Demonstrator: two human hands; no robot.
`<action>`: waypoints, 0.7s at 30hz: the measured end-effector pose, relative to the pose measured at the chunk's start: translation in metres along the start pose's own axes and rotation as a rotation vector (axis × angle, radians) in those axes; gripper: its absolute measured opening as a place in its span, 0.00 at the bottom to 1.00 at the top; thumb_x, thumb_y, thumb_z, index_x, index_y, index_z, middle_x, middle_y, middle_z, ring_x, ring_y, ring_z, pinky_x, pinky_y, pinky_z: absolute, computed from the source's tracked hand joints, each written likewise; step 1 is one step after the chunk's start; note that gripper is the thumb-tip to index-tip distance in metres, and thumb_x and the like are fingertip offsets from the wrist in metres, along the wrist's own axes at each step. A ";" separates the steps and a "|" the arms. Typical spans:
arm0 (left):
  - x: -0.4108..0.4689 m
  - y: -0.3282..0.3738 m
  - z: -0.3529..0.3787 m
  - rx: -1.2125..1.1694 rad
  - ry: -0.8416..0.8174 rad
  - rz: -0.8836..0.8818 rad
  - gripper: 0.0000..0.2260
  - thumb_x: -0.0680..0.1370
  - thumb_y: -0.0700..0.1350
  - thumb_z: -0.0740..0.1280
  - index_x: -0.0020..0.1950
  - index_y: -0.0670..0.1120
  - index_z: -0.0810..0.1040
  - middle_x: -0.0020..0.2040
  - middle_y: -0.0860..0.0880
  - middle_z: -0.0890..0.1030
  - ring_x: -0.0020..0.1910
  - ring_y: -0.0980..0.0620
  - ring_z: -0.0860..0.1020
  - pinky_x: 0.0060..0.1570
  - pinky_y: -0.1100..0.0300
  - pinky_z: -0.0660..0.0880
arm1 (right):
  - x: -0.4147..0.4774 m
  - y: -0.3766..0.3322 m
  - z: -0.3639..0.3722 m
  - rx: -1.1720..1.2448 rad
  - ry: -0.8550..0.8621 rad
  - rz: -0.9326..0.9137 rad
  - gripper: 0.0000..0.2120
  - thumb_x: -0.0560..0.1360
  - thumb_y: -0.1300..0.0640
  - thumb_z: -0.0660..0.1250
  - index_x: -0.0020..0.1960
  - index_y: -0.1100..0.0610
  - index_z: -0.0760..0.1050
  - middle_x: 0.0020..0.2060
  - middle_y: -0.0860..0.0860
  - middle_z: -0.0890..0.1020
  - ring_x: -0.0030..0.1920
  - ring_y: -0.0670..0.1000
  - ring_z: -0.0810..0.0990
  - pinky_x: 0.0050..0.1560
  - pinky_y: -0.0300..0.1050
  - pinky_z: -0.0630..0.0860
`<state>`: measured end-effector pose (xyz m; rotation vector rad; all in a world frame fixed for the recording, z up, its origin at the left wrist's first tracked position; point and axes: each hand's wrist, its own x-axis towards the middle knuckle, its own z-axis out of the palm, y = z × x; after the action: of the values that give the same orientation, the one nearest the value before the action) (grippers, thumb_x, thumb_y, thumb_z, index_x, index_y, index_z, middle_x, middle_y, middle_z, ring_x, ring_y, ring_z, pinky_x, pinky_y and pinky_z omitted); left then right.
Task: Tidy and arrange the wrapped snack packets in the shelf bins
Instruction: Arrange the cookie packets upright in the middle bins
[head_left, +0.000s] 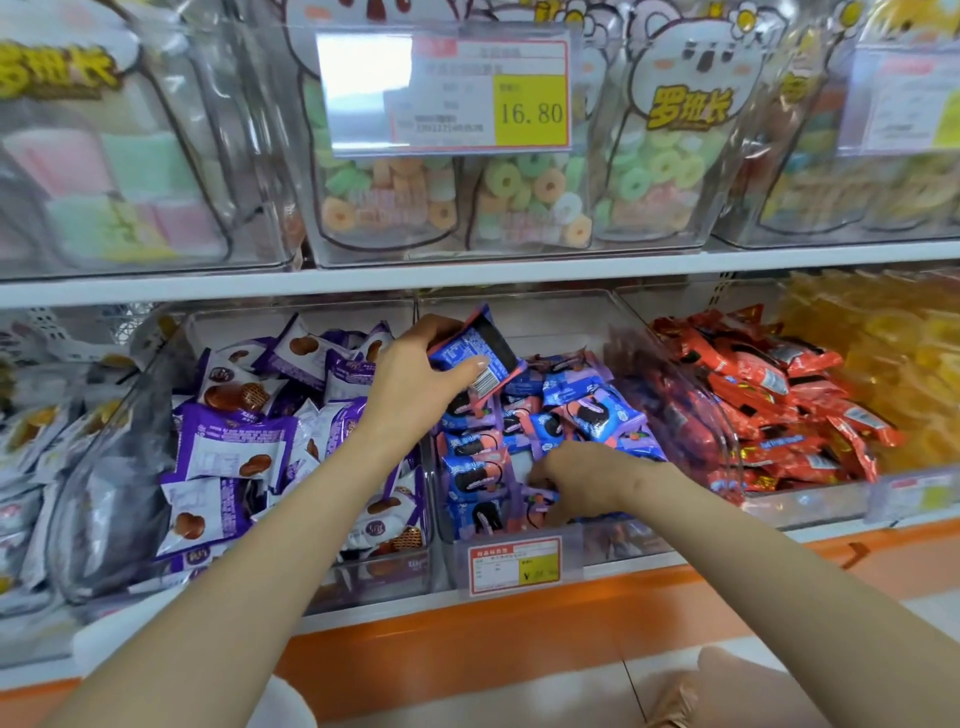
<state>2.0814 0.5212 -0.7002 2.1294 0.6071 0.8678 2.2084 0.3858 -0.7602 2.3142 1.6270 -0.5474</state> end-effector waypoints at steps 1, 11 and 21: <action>0.000 0.000 -0.001 -0.001 0.002 0.001 0.17 0.73 0.42 0.71 0.61 0.41 0.75 0.53 0.48 0.79 0.48 0.55 0.74 0.42 0.72 0.65 | 0.001 -0.001 -0.001 -0.020 0.006 0.000 0.15 0.74 0.51 0.68 0.56 0.59 0.77 0.50 0.56 0.80 0.51 0.58 0.78 0.47 0.48 0.74; 0.001 -0.003 -0.006 -0.056 0.017 -0.028 0.18 0.73 0.43 0.71 0.62 0.42 0.75 0.49 0.52 0.76 0.49 0.55 0.74 0.44 0.70 0.66 | -0.033 0.022 -0.051 0.935 0.566 0.152 0.22 0.65 0.52 0.78 0.52 0.59 0.73 0.37 0.51 0.76 0.35 0.48 0.73 0.37 0.41 0.69; 0.001 -0.001 0.004 -0.014 0.085 0.025 0.16 0.73 0.43 0.72 0.59 0.40 0.76 0.54 0.45 0.80 0.48 0.55 0.73 0.45 0.67 0.66 | -0.003 0.059 -0.057 0.454 0.977 0.356 0.23 0.69 0.59 0.73 0.62 0.63 0.75 0.60 0.64 0.75 0.62 0.62 0.72 0.62 0.46 0.67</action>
<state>2.0846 0.5206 -0.7022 2.1001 0.6165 0.9776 2.2714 0.3874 -0.7080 3.4315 1.3927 0.4316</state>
